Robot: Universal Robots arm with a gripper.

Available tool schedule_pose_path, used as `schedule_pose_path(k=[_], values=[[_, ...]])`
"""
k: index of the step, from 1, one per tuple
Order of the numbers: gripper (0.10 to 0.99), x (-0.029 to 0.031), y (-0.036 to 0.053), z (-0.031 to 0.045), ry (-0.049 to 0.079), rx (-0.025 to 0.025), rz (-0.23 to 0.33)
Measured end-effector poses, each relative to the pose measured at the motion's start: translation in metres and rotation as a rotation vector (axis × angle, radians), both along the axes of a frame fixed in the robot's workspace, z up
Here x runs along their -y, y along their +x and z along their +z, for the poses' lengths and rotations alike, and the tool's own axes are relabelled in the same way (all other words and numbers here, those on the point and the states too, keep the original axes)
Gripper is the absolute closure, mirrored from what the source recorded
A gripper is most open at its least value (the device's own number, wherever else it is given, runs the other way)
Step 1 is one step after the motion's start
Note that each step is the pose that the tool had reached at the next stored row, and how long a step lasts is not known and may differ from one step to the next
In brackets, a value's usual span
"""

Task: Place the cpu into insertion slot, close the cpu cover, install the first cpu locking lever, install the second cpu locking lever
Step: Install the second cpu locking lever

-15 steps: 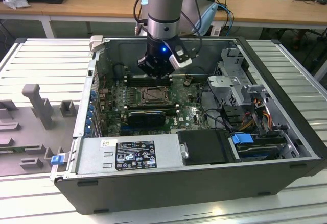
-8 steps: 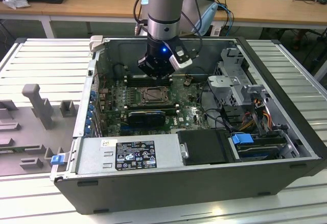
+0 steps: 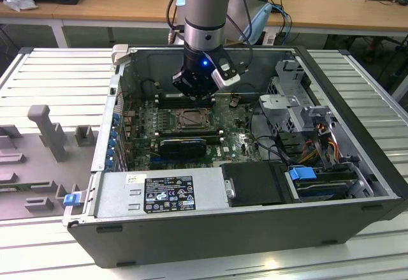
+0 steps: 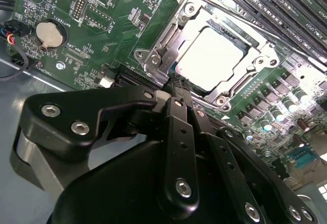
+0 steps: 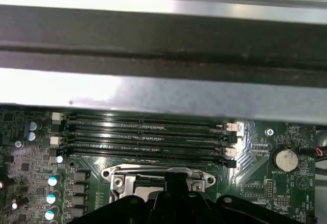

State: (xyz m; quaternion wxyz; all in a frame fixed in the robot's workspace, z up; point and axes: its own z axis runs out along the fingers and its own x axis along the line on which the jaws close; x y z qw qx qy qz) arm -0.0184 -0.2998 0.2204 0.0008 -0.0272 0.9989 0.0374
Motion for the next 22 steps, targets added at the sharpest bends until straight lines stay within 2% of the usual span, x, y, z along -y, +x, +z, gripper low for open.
schedule_pose_path(k=[22], values=[[0.98,0.005,0.001,0.0,0.0,-0.0001,0.0]])
